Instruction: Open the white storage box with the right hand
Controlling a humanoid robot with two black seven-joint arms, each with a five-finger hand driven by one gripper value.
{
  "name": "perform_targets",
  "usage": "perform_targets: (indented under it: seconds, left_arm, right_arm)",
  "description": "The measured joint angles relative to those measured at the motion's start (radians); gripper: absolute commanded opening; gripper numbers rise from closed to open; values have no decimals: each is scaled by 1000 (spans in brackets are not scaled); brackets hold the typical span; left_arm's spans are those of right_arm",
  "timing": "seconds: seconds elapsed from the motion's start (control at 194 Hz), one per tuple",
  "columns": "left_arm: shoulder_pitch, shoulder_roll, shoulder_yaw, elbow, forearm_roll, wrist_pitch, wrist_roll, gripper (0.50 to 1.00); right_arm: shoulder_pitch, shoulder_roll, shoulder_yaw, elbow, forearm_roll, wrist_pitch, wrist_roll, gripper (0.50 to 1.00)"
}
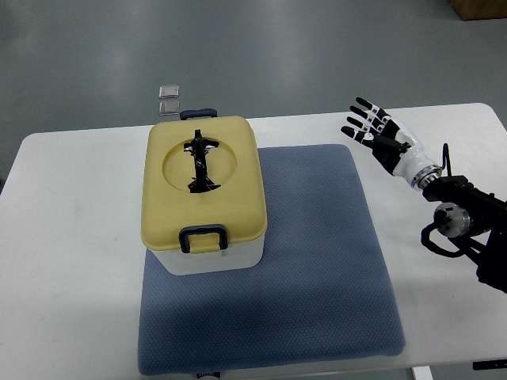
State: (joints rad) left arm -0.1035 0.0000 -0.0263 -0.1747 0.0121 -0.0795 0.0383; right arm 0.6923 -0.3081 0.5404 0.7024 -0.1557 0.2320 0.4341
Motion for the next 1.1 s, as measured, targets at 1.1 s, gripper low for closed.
perform_targets:
  seconds: [1.1]
  left_arm:
    - [2,0,1,-2,2,-2,0,1000]
  right_arm:
    - [347,-65,-5,7,-598,196,1,915]
